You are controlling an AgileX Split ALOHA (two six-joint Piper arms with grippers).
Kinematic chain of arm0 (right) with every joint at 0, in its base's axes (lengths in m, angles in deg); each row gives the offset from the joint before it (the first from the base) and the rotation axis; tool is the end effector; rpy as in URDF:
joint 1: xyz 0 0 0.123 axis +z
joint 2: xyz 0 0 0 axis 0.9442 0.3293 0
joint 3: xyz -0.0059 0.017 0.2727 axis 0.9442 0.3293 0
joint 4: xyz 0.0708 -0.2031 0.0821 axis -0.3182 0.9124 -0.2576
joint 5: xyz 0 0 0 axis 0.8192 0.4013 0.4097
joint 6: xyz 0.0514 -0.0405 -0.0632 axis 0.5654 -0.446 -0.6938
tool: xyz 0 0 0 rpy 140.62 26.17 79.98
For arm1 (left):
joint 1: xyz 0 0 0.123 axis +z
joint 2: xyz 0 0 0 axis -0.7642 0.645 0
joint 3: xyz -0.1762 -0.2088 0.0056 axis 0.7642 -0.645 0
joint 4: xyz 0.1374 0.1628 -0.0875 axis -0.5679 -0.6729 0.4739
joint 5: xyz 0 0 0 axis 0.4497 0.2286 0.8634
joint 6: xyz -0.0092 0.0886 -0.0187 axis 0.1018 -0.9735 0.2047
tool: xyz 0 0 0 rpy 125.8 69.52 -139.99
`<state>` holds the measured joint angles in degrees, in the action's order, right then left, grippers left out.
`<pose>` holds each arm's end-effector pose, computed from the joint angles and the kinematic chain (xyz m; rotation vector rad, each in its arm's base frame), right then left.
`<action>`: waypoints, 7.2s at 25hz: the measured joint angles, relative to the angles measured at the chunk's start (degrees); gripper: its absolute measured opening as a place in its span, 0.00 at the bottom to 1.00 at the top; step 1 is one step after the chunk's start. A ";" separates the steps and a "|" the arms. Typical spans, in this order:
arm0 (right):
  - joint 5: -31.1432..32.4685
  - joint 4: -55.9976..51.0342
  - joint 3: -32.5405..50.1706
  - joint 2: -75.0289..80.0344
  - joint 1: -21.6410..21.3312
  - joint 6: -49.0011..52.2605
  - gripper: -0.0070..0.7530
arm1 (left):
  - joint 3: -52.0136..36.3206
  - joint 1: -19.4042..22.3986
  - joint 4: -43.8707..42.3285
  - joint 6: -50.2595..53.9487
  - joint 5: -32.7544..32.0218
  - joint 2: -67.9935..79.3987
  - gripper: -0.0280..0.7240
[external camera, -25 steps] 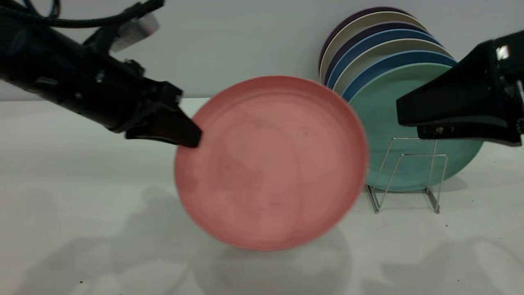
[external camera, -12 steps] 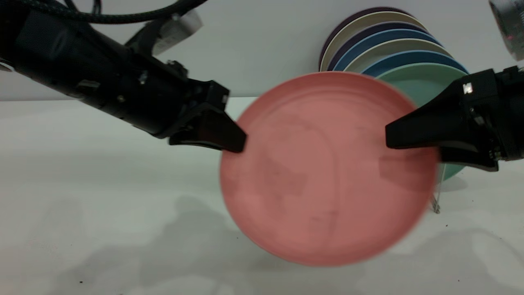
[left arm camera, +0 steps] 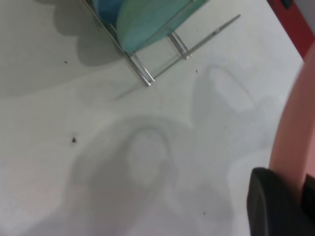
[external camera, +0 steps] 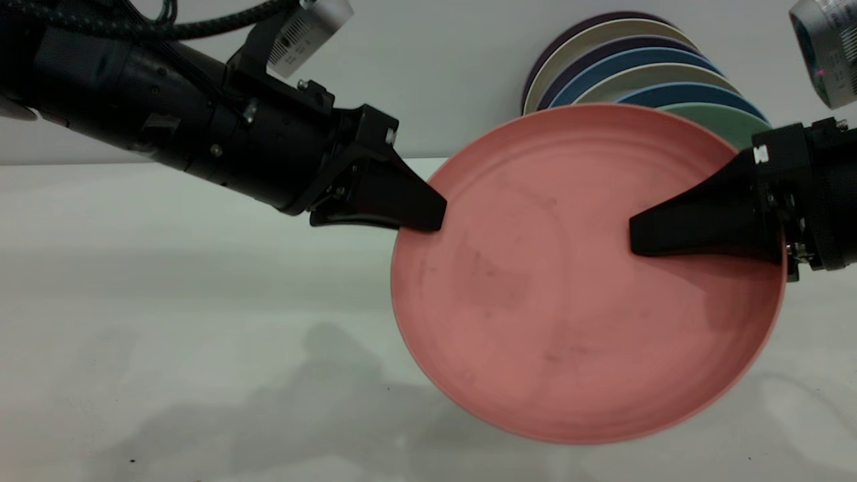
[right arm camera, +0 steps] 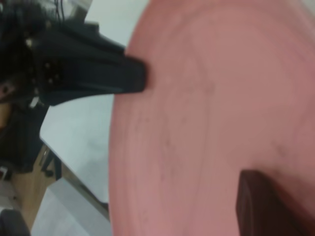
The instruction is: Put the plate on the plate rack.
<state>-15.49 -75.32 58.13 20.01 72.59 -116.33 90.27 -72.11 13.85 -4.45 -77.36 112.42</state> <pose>0.2360 0.0766 0.1458 -0.2646 2.3211 1.1200 0.2826 -0.1669 0.1535 0.5223 2.4057 -0.9126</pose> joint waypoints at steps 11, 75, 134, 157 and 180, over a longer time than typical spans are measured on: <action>-14.75 4.38 -0.09 -4.11 -6.69 -4.16 0.16 | 0.07 13.84 -5.39 7.90 -7.94 -0.07 0.63; -17.99 43.36 -31.87 5.26 -3.43 -22.84 0.37 | 0.06 19.86 -14.29 9.47 -5.39 -0.07 0.70; 20.63 86.69 -4.44 -77.96 -4.01 81.28 0.54 | -14.17 23.18 -84.79 78.23 -31.89 -84.52 0.65; 15.03 93.23 2.37 -85.62 2.77 82.20 0.54 | -22.18 23.18 -89.99 79.37 -33.54 -98.25 0.64; 14.97 93.25 2.37 -89.56 1.47 82.20 0.54 | -22.18 23.01 -89.99 79.52 -33.47 -105.14 0.64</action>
<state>-0.52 17.93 60.50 -69.55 74.06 -34.13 68.09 -49.09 -76.14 75.07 -110.83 7.28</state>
